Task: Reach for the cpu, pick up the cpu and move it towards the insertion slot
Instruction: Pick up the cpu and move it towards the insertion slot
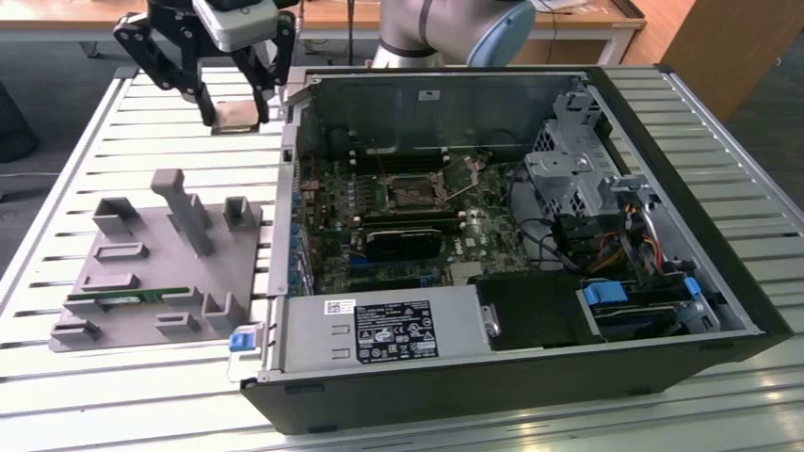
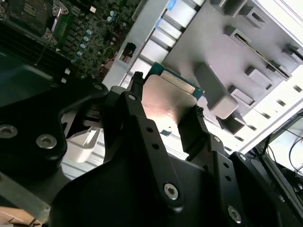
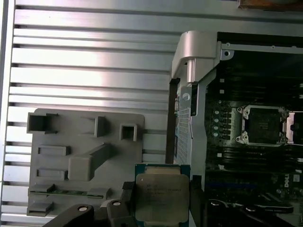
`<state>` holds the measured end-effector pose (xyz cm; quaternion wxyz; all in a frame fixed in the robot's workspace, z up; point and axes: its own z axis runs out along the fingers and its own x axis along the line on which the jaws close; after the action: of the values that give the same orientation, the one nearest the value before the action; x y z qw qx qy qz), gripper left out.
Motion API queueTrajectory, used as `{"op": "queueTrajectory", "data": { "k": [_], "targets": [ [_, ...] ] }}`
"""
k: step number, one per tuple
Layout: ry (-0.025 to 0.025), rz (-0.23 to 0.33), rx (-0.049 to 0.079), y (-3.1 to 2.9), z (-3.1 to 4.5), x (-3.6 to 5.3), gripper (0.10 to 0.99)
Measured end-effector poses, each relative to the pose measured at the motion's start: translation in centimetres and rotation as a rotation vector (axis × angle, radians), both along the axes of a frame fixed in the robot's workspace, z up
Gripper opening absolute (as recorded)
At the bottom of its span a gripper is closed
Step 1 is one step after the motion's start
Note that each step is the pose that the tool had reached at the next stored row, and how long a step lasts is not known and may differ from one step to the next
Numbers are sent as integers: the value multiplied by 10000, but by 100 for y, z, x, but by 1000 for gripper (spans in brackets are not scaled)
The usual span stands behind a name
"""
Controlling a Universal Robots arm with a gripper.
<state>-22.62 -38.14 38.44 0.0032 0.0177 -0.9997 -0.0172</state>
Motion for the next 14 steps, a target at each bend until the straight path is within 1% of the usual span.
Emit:
{"op": "queueTrajectory", "data": {
  "k": [5, 14],
  "targets": [
    [-1, 0, 1, 74, -14, 116, 545],
    [0, -29, 0, 114, -48, 394, 545]
  ]
}}
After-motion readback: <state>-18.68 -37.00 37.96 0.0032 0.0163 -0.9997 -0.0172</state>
